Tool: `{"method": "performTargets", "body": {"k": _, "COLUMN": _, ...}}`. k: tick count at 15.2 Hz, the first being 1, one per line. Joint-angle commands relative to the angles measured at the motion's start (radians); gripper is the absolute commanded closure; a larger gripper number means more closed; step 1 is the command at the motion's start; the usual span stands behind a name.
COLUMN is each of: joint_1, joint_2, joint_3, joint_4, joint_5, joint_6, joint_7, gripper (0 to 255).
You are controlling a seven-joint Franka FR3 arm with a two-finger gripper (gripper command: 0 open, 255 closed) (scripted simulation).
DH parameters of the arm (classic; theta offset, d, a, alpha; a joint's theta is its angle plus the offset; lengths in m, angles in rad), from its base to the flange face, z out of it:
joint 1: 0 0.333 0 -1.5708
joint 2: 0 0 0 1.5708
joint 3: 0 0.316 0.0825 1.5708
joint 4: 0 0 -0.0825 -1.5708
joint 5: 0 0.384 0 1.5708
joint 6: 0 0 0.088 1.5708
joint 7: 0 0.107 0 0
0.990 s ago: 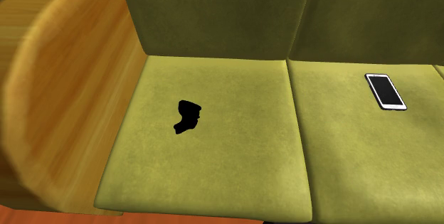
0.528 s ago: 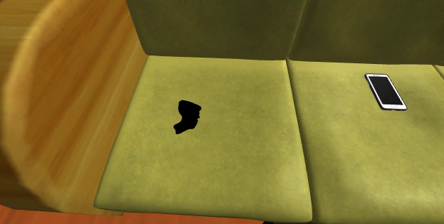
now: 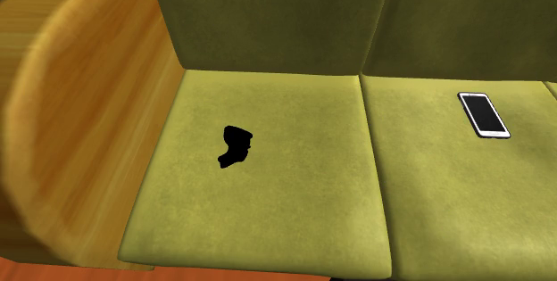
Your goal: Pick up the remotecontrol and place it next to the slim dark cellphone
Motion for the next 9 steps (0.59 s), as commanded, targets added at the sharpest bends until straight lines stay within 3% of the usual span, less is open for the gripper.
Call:
{"method": "performTargets", "body": {"k": 1, "joint_1": 0.004, "joint_2": 0.026, "joint_3": -0.009, "joint_4": -0.015, "joint_5": 0.027, "joint_6": 0.031, "joint_7": -0.019, "gripper": 255}}
{"method": "performTargets", "body": {"k": 9, "joint_1": 0.004, "joint_2": 0.141, "joint_3": -0.021, "joint_4": -0.061, "joint_5": 0.164, "joint_6": 0.135, "joint_7": -0.120, "gripper": 255}}
